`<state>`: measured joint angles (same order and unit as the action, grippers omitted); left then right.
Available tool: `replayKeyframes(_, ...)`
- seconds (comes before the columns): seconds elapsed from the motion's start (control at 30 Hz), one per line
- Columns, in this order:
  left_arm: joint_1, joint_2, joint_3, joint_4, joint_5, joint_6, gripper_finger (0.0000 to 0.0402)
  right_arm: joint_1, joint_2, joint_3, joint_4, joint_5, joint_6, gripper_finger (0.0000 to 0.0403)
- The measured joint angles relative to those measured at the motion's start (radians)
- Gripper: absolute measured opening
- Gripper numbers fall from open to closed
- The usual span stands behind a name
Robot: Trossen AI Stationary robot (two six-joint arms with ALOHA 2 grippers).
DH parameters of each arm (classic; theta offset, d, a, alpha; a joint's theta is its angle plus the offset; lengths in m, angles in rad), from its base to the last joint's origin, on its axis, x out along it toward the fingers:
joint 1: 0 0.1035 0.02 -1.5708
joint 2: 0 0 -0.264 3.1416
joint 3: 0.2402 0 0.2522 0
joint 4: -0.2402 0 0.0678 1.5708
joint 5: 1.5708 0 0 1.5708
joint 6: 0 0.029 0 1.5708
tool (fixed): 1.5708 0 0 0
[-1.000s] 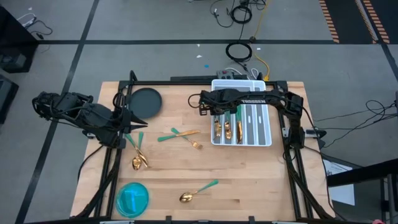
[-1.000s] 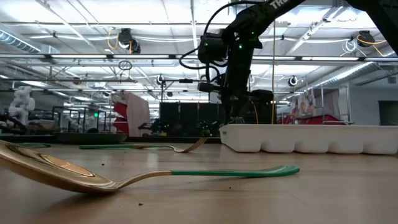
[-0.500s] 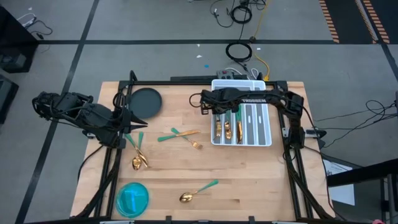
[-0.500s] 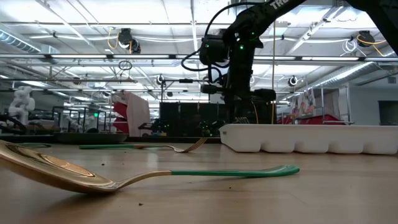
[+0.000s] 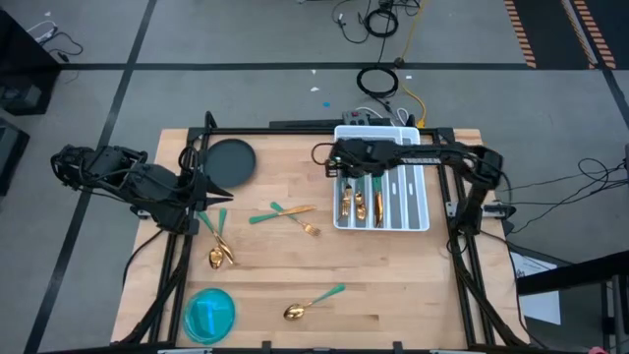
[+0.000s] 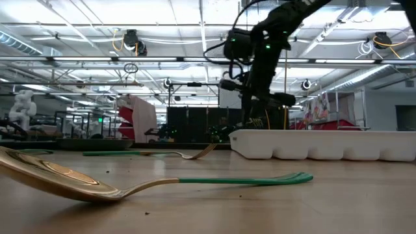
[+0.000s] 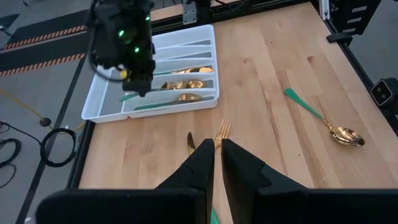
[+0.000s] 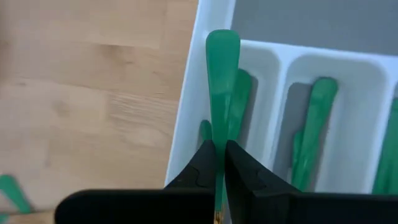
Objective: Sort silverware
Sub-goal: Put the green fork into the white silverware organizer
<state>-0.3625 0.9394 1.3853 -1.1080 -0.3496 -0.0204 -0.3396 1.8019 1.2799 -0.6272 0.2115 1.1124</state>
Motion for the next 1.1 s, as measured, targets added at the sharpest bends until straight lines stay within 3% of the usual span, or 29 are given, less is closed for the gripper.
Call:
replayKeyframes(0.17, 0.000, 0.000, 0.000, -0.001, -0.002, 0.009, 0.0039, 0.000, -0.153, -0.190, 0.195, -0.003, 0.025, 0.0000)
replayKeyframes(0.33, 0.000, 0.000, 0.000, -0.001, -0.007, 0.008, 0.0039, 0.000, -0.215, -0.233, 0.257, 0.015, 0.029, 0.0000)
replayKeyframes(1.1, 0.000, 0.001, 0.000, 0.000, -0.027, 0.009, 0.0039, 0.070, -0.020, -0.192, 0.239, 0.018, 0.155, 0.0000)
